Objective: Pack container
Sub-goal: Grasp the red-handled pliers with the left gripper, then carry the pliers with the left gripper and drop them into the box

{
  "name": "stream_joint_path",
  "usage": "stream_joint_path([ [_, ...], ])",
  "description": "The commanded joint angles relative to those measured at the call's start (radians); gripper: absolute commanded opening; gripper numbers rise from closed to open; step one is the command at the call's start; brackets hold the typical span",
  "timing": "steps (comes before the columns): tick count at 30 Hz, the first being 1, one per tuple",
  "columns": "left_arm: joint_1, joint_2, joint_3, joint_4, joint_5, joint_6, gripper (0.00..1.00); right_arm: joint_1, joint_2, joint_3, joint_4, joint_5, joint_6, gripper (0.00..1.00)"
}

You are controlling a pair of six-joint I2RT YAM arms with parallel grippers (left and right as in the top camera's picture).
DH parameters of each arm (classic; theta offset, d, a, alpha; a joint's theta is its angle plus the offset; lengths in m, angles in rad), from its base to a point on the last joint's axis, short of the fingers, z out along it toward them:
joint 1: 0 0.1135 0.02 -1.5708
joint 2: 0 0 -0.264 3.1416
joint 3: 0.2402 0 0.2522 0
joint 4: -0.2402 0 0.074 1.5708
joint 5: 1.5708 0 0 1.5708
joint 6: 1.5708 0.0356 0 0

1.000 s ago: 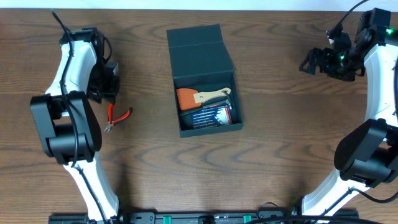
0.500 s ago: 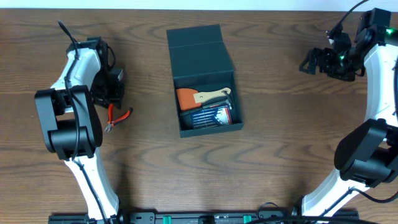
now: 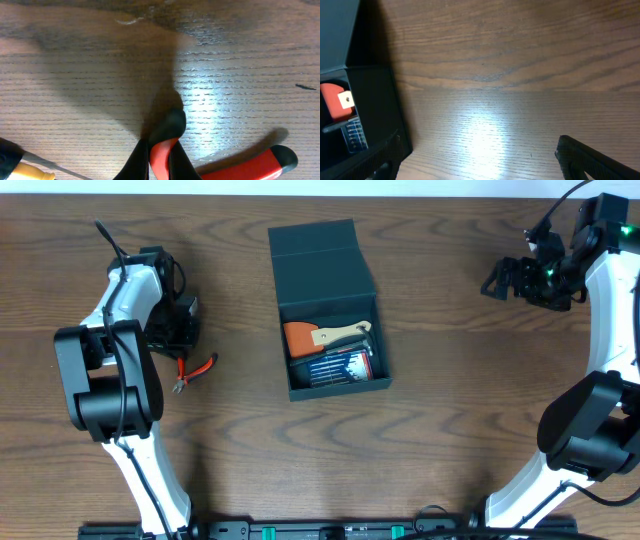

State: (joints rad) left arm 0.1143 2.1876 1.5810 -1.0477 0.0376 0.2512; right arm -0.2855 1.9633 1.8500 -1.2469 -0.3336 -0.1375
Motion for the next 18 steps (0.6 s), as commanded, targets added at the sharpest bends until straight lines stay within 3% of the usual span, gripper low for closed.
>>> stream_joint_path([
  [1,-0.002,0.01,-0.034,-0.01,0.023,0.006,0.06,0.004,0.007,-0.002,-0.002,-0.011,0.013,0.99],
  [10,-0.057,-0.172,0.075,-0.12,0.023,0.006,0.06,0.004,0.007,-0.002,0.001,-0.011,0.014,0.99],
  [13,-0.125,-0.288,0.115,-0.129,0.023,0.01,0.06,0.004,0.007,-0.002,0.006,-0.011,0.013,0.99],
  [18,-0.314,-0.477,0.142,-0.069,0.023,0.117,0.06,0.004,0.007,-0.002,0.01,-0.011,0.013,0.99],
])
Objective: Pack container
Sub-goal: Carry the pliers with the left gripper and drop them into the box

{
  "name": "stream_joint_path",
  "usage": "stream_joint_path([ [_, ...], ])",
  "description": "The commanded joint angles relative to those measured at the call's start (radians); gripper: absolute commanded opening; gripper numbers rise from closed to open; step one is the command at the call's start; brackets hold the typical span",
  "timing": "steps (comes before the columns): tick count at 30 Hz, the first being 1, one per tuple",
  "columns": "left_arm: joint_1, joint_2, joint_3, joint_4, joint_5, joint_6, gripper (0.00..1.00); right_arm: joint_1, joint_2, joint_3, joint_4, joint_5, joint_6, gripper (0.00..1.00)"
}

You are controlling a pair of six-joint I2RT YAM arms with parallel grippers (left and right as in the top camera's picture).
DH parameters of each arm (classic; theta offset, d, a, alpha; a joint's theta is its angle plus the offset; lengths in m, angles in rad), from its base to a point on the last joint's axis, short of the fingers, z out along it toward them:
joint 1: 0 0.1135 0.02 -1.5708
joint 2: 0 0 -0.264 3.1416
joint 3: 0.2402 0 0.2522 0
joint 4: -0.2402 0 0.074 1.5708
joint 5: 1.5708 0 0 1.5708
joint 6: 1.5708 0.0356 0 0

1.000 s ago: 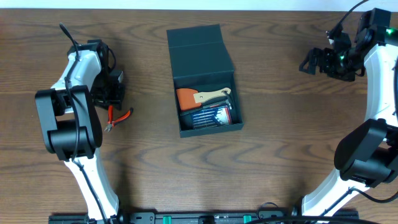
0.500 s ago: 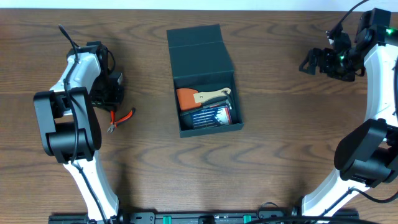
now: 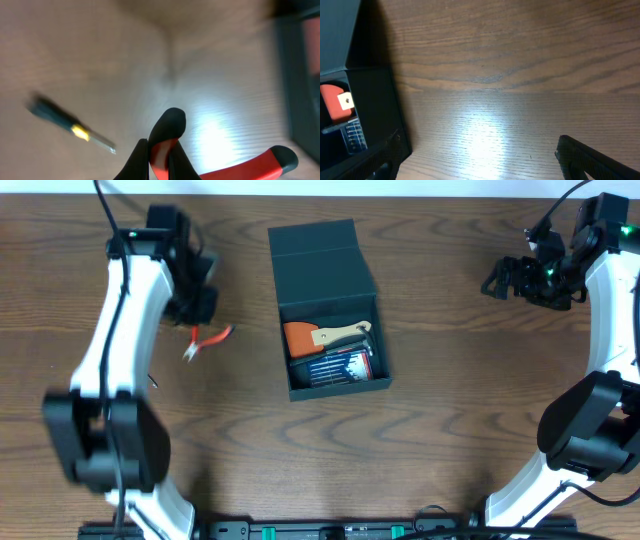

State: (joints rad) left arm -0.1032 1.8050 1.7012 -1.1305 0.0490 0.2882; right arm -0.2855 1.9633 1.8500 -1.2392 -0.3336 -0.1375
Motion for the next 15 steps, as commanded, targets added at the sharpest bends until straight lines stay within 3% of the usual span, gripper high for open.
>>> stream_joint_path([
  [1,-0.145,-0.121,0.022,0.037,0.012,0.119,0.06,0.004,0.007,-0.002,0.002,-0.011,0.013,0.99],
  [6,-0.401,-0.157,0.019,0.134,0.011,0.404,0.06,0.004,0.007,-0.002,0.002,-0.011,0.014,0.99],
  [10,-0.522,-0.084,0.015,0.208,0.011,0.447,0.06,0.004,0.007,-0.002,-0.002,-0.011,0.014,0.99],
  [15,-0.555,0.071,0.015,0.27,0.01,0.452,0.06,0.004,0.007,-0.002,-0.007,-0.011,0.013,0.99],
])
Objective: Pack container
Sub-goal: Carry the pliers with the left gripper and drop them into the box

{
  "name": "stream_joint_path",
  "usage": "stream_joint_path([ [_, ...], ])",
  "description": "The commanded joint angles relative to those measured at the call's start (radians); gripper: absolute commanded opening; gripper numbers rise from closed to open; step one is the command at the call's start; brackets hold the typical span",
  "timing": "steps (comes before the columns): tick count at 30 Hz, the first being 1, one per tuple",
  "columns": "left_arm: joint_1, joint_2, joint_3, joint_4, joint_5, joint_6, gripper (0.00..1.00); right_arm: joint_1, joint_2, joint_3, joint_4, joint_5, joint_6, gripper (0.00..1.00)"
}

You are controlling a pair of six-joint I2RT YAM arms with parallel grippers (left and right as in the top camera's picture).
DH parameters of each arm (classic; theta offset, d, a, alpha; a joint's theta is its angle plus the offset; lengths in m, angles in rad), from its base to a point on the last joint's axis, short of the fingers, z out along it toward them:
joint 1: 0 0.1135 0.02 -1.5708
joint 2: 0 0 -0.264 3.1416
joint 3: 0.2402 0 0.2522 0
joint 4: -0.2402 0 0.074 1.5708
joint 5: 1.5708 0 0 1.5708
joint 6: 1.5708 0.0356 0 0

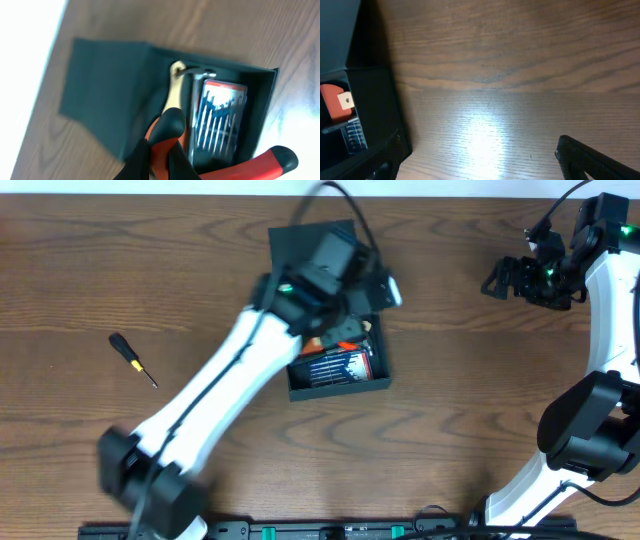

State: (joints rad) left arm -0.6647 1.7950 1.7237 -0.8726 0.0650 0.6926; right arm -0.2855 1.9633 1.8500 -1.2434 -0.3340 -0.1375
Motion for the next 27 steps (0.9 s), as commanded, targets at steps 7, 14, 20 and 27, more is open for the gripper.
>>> stream_joint_path([
  [7,0.008,0.247,-0.008,0.11,-0.08,0.036,0.06,0.004,0.007,-0.002,-0.006,-0.01,0.013,0.99],
  [14,0.026,0.321,-0.008,0.143,-0.085,0.035,0.06,0.004,0.007,-0.002,-0.006,-0.01,0.013,0.99],
  [20,0.043,0.305,-0.005,0.163,-0.146,-0.045,0.64,0.004,0.007,-0.002,-0.005,-0.011,0.013,0.99],
  [27,0.045,0.132,-0.004,0.108,-0.261,-0.159,0.99,0.004,0.007,-0.002,-0.006,-0.011,0.013,0.99],
])
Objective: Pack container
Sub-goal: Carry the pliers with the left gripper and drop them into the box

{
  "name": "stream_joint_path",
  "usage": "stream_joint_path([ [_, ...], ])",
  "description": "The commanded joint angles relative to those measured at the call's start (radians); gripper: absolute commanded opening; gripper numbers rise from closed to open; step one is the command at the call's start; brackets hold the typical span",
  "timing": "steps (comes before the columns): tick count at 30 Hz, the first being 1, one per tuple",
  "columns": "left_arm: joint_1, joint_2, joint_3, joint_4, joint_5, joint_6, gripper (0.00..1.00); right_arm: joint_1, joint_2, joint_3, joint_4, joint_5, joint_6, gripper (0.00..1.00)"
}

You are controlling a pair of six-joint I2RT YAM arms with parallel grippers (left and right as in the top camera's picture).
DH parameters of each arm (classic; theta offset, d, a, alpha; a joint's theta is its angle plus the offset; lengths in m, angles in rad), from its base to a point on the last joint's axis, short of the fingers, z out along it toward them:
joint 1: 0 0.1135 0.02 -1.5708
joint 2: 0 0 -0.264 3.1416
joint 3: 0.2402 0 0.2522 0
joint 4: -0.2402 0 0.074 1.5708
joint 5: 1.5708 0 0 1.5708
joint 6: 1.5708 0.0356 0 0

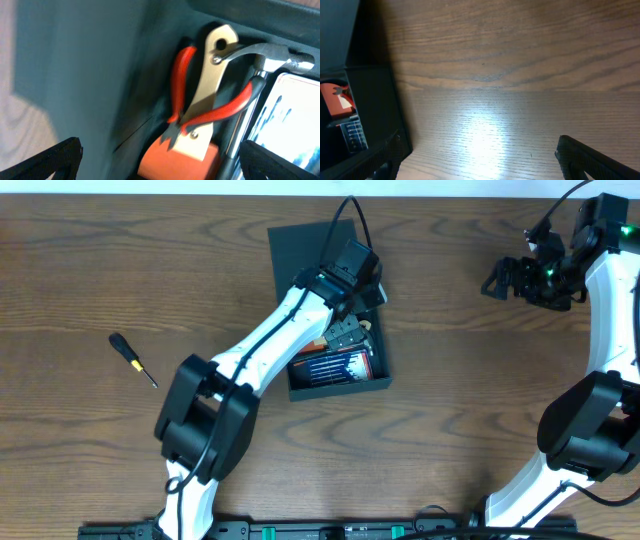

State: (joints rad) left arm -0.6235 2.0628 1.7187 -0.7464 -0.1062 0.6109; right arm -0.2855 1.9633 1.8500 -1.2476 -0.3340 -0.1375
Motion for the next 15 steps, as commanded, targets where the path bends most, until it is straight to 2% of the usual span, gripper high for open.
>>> stream_joint_path([
  [1,0.006,-0.185,0.0,-0.039,-0.118,-0.096,0.99,0.004,0.007,-0.002,-0.002,-0.011,0.013,0.99],
  [7,0.089,-0.473,0.0,-0.249,-0.15,-0.109,0.98,0.004,0.007,-0.002,0.001,-0.01,0.013,0.99],
  [12,0.346,-0.587,0.0,-0.459,-0.138,-0.125,0.99,0.004,0.007,-0.002,0.006,-0.011,0.014,0.99],
  [15,0.545,-0.58,-0.028,-0.474,-0.133,-0.239,0.99,0.004,0.007,-0.002,0.007,-0.011,0.014,0.99],
])
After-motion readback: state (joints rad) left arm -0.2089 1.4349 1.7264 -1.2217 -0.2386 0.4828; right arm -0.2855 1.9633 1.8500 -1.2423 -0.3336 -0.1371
